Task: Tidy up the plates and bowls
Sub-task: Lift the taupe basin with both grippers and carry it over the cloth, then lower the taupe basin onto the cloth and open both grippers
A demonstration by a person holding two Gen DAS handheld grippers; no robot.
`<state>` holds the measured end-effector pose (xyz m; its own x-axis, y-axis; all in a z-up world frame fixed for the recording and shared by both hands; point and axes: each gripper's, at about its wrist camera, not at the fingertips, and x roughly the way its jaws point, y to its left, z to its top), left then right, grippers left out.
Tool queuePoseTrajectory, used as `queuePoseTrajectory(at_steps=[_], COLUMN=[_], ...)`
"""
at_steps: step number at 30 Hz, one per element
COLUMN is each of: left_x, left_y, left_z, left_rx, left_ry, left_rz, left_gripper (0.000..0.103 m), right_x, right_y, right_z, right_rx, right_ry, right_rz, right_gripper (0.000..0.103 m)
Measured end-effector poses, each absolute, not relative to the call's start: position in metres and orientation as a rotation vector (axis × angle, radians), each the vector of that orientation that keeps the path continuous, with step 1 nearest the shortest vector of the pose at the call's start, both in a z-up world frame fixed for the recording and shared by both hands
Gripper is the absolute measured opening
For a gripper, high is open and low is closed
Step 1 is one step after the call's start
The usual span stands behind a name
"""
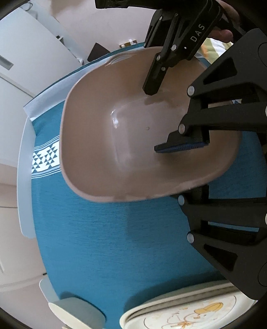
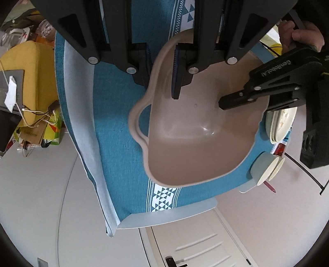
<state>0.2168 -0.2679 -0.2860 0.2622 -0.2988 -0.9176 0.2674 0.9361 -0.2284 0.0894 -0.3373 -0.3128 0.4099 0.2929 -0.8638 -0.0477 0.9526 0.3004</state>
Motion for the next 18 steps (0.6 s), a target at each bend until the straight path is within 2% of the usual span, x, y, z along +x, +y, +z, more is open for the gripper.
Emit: queuePoseTrajectory(at_steps=[1,4,5,6,8,18], left_x=[0.218,0.215,0.213,0.212,0.212,0.198], left_y=[-0.270,-0.275,-0.276,-0.277,-0.280,-0.270], left_z=[-0.288,-0.287,-0.284,-0.282,-0.280,-0.265], left_rx=[-0.026,-0.001,0.015,0.025,0.044,0.059], left_ry=[1.254,1.239,1.213,1.202,1.195,1.204], left_rz=[-0.384,-0.371,-0.362,-0.362,-0.358,-0.350], left_gripper=[0.033,0.075,0.078,0.078,0.078,0.078], right_x=[0.091,0.091,0.091,0.091,0.091,0.085], right_y=[-0.338,-0.341,-0.341,-0.343,-0.347,-0.360], right_z=[-0.314,-0.316,-0.315,-0.314,-0.312,-0.279], right_rx=[0.259,0.287,0.292,0.307,0.324,0.310], right_ry=[1.139,1.148,1.144,1.138,1.125,1.091], right_rz=[0.219,0.221,0.215,0.215,0.207,0.164], right_gripper=[0.016,0.016,0.021,0.025,0.040,0.042])
